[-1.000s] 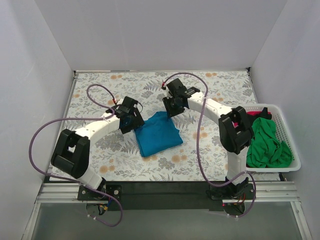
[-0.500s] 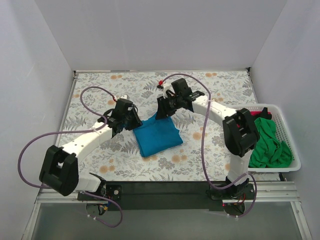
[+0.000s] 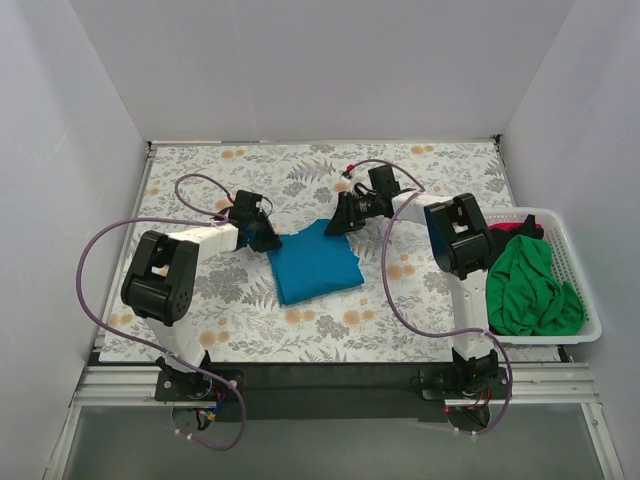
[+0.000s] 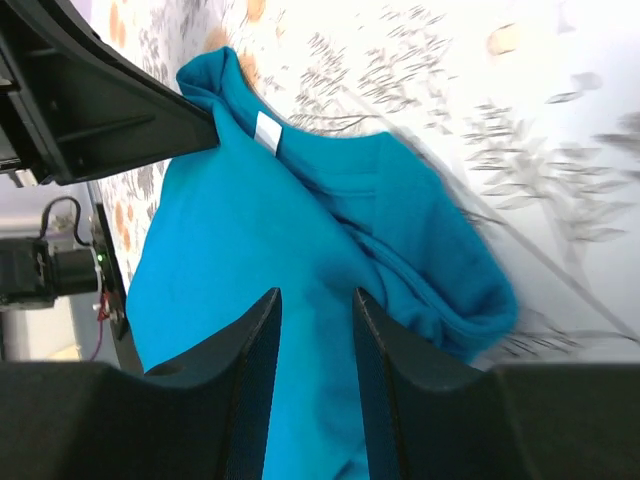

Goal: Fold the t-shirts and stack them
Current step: Fold the tshirt

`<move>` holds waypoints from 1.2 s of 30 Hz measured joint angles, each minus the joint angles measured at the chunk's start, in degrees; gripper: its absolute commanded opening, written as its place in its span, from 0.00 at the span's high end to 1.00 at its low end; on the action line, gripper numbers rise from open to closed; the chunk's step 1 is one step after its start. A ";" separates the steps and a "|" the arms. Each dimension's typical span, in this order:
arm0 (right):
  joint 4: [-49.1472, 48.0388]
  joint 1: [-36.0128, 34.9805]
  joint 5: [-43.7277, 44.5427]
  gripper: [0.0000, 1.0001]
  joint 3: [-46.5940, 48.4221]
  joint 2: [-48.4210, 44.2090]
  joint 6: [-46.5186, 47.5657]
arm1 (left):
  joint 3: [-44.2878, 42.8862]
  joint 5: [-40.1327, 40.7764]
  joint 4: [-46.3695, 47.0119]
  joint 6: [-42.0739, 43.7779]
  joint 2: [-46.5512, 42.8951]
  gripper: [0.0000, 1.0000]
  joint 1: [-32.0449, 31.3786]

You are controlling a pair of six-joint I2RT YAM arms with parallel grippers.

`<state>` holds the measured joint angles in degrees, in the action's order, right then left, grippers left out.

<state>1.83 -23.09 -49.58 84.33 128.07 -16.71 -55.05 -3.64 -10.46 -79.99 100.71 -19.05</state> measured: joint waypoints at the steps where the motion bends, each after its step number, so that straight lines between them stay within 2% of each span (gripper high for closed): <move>1: -0.92 0.81 -0.39 0.57 0.00 0.09 -0.87 | -0.66 -0.61 0.70 0.04 0.96 0.85 0.26; 5: -4.74 3.61 -1.07 0.57 -0.04 0.13 -3.78 | -2.91 -1.88 2.58 0.61 3.37 0.82 0.72; 8: -6.25 5.11 -1.14 0.56 -0.72 -0.28 -5.09 | -4.42 -2.21 2.45 1.81 4.11 0.72 0.76; 9: -6.32 5.40 -1.11 0.56 -1.25 -0.79 -5.60 | -4.92 -2.23 1.81 2.27 4.13 0.64 0.76; 13: -6.32 5.31 -0.96 0.55 -4.92 -5.99 -7.04 | -7.65 -2.25 -0.37 3.87 3.82 0.44 0.81; 16: -6.51 4.70 -1.20 0.54 -8.22 -12.35 -7.80 | -8.59 -2.49 -1.60 4.46 1.53 0.37 0.68; 19: -7.87 3.63 -1.99 0.55 -11.98 -18.82 -8.46 | -8.33 -2.75 -3.30 3.98 -3.26 0.37 -0.09; 22: -9.11 1.75 -3.39 0.55 -16.83 -23.50 -8.59 | -5.84 -3.17 -3.23 2.25 -10.49 0.41 -2.47; 26: -9.57 -1.01 -5.20 0.56 -23.08 -24.94 -8.13 | 3.65 -5.31 -0.44 -2.27 -20.35 0.65 -7.34; 29: -9.03 -1.88 -6.19 0.57 -27.56 -24.09 -6.71 | 10.71 -6.60 1.75 -5.05 -21.81 0.72 -9.99; 30: -8.96 -1.75 -6.29 0.58 -28.65 -23.56 -6.12 | 13.86 -6.69 2.62 -6.19 -21.70 0.78 -10.23; 33: -8.87 -0.72 -5.97 0.59 -30.71 -21.27 -4.07 | 21.90 -6.16 3.52 -9.27 -20.39 0.86 -10.10; 36: -8.87 1.11 -5.68 0.61 -31.78 -18.14 -1.95 | 25.40 -6.67 7.48 -13.49 -20.44 0.88 -9.42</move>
<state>-7.05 -21.98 -55.27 52.56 109.93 -18.65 -29.65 -10.31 -2.98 -93.47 80.27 -28.47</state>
